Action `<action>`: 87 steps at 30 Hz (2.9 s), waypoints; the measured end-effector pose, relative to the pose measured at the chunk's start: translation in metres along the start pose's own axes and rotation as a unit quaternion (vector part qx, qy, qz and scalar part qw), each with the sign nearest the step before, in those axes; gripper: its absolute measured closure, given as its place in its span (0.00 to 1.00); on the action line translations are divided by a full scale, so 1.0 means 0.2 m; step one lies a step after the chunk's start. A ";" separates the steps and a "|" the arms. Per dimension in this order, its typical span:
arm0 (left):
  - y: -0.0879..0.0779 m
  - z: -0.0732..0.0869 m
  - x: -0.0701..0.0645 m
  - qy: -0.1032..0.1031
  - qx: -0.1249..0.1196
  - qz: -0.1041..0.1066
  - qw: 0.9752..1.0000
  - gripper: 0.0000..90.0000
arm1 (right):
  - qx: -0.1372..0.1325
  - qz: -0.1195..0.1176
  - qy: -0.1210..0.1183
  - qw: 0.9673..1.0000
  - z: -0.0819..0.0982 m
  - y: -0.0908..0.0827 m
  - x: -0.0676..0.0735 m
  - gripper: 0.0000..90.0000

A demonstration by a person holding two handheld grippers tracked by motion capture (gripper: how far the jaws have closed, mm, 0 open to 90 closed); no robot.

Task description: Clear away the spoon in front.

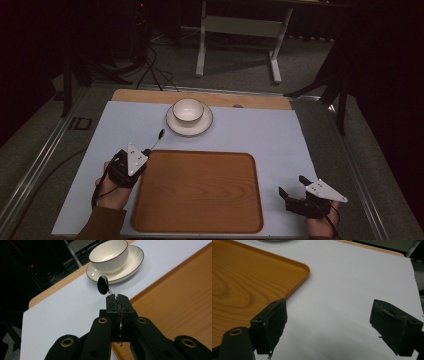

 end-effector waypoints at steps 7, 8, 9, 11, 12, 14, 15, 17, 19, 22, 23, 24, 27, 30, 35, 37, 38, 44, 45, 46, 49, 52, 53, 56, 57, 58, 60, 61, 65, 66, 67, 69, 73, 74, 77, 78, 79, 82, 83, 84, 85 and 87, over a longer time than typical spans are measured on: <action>0.00 0.07 -0.03 -0.011 0.005 -0.001 1.000 0.99 | -0.001 0.001 0.002 1.000 0.00 0.00 -0.01 0.16; -0.01 0.07 -0.03 -0.011 0.006 -0.001 1.000 0.99 | -0.001 0.001 0.002 1.000 0.00 0.00 -0.01 0.16; -0.01 0.08 -0.04 -0.011 0.008 -0.002 1.000 0.99 | -0.001 0.001 0.001 1.000 0.00 0.00 -0.01 0.16; -0.02 0.10 -0.05 -0.009 0.011 -0.004 1.000 0.99 | -0.002 0.001 0.002 1.000 0.00 -0.01 -0.01 0.16; -0.02 0.11 -0.06 -0.010 0.010 -0.004 1.000 0.99 | -0.002 0.001 0.003 1.000 0.00 -0.01 -0.01 0.16; -0.04 0.13 -0.07 -0.009 0.011 -0.005 1.000 0.99 | -0.001 0.002 0.003 1.000 0.00 -0.01 -0.01 0.16; -0.05 0.14 -0.08 -0.007 0.011 -0.004 1.000 0.99 | -0.001 0.002 0.005 1.000 0.00 -0.01 -0.02 0.16; -0.07 0.15 -0.09 -0.006 0.011 -0.006 1.000 0.99 | -0.001 0.003 0.004 1.000 0.00 -0.01 -0.02 0.16; -0.09 0.17 -0.09 -0.006 0.011 -0.008 1.000 0.99 | -0.001 0.002 0.003 1.000 0.00 -0.01 -0.01 0.16; -0.10 0.19 -0.11 -0.007 0.015 -0.006 1.000 0.99 | -0.002 0.002 0.001 1.000 0.00 -0.01 -0.01 0.16; -0.10 0.20 -0.12 -0.007 0.017 -0.004 1.000 0.98 | -0.002 0.002 0.001 1.000 0.00 -0.01 -0.01 0.16; -0.10 0.21 -0.12 -0.008 0.018 -0.001 1.000 0.98 | -0.002 0.002 0.001 1.000 0.00 -0.01 -0.01 0.16; -0.09 0.22 -0.14 -0.004 0.028 -0.001 1.000 0.98 | -0.001 0.003 0.003 1.000 0.00 0.00 -0.02 0.16; -0.09 0.23 -0.16 0.001 0.035 -0.003 0.999 0.98 | -0.002 0.003 0.004 1.000 0.00 -0.01 -0.02 0.16; -0.09 0.26 -0.15 0.002 0.046 -0.006 0.999 0.98 | 0.000 0.003 0.003 1.000 0.00 -0.01 -0.01 0.16; -0.10 0.27 -0.15 -0.002 0.046 -0.007 0.999 0.98 | -0.001 0.001 0.002 1.000 0.00 -0.01 -0.01 0.16; -0.10 0.27 -0.15 -0.002 0.046 -0.008 0.999 0.98 | -0.002 0.001 0.003 1.000 0.00 -0.01 -0.01 0.16; -0.09 0.28 -0.17 0.012 0.054 -0.016 0.998 0.98 | -0.001 0.002 0.004 1.000 0.00 -0.01 -0.01 0.16; -0.09 0.28 -0.17 0.017 0.057 -0.018 0.998 0.98 | 0.000 0.002 0.004 1.000 0.00 -0.01 -0.01 0.16; -0.08 0.28 -0.18 0.020 0.059 -0.018 0.998 0.98 | 0.000 0.001 0.002 1.000 0.00 -0.01 -0.01 0.16; -0.08 0.28 -0.19 0.027 0.063 -0.020 0.997 0.96 | 0.000 0.001 0.001 1.000 0.00 0.00 -0.01 0.16; -0.07 0.28 -0.19 0.026 0.066 -0.021 0.997 0.95 | 0.000 0.001 0.001 1.000 0.00 0.00 -0.01 0.16; -0.07 0.28 -0.19 0.027 0.068 -0.022 0.997 0.92 | 0.000 0.001 0.001 1.000 0.01 0.00 -0.01 0.16; -0.07 0.28 -0.20 0.026 0.068 -0.020 0.997 0.91 | 0.001 0.001 0.000 1.000 0.01 0.00 -0.01 0.16; -0.07 0.28 -0.21 0.026 0.067 -0.019 0.997 0.90 | 0.001 0.001 0.000 1.000 0.01 0.00 -0.01 0.16; -0.07 0.28 -0.21 0.025 0.066 -0.018 0.997 0.90 | 0.002 0.001 0.000 1.000 0.01 0.00 -0.01 0.16; -0.07 0.28 -0.22 0.023 0.066 -0.016 0.997 0.88 | 0.002 0.001 0.000 1.000 0.01 0.00 -0.01 0.16; -0.07 0.28 -0.23 0.021 0.065 -0.015 0.998 0.87 | 0.002 0.001 -0.001 1.000 0.01 0.00 -0.01 0.16; -0.06 0.29 -0.25 0.007 0.065 -0.003 0.998 0.84 | 0.003 0.001 -0.001 1.000 0.01 0.00 -0.01 0.16; -0.06 0.29 -0.26 0.006 0.065 0.000 0.998 0.83 | 0.003 0.001 -0.001 1.000 0.01 0.00 -0.01 0.16; -0.06 0.29 -0.27 0.003 0.064 0.003 0.998 0.82 | 0.002 0.001 -0.001 1.000 0.01 0.00 -0.01 0.16; -0.07 0.29 -0.28 -0.001 0.059 0.011 0.998 0.79 | 0.003 0.001 -0.001 1.000 0.01 0.00 -0.01 0.16; -0.07 0.29 -0.28 -0.015 0.046 0.021 0.999 0.72 | 0.003 0.001 -0.001 1.000 0.01 0.00 0.00 0.16; -0.08 0.28 -0.27 -0.018 0.041 0.026 0.999 0.69 | 0.003 0.001 -0.002 1.000 0.01 0.00 0.00 0.16; -0.08 0.27 -0.27 -0.028 0.023 0.035 0.999 0.60 | 0.004 0.000 -0.002 1.000 0.01 0.00 0.00 0.16; -0.09 0.26 -0.27 -0.027 0.019 0.035 0.999 0.58 | 0.004 0.001 -0.003 1.000 0.01 0.00 0.00 0.16; -0.09 0.26 -0.27 -0.028 0.016 0.036 0.999 0.55 | 0.004 0.001 -0.003 1.000 0.01 0.00 0.00 0.16; -0.08 0.26 -0.27 -0.035 0.016 0.042 0.998 0.48 | 0.003 0.001 -0.003 1.000 0.01 0.00 0.00 0.16; -0.08 0.25 -0.27 -0.036 0.015 0.042 0.998 0.47 | 0.003 0.001 -0.002 1.000 0.01 0.00 0.00 0.16; -0.08 0.25 -0.27 -0.038 0.013 0.041 0.998 0.45 | 0.002 0.001 -0.002 1.000 0.01 0.00 0.00 0.16; -0.09 0.25 -0.26 -0.039 0.009 0.040 0.998 0.44 | 0.002 0.001 -0.002 1.000 0.01 0.00 0.00 0.16; -0.09 0.24 -0.25 -0.043 0.002 0.039 0.998 0.42 | 0.002 0.001 -0.002 1.000 0.01 0.00 -0.01 0.16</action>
Point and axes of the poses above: each handheld gripper's, and its own axes: y roughly forward along the jaws, z roughly out of its underside, x roughly to its left, the point moved 7 cm from there along y, roughly forward along the jaws, and after that the axes turned 10 degrees about z, right-handed, at the moved point
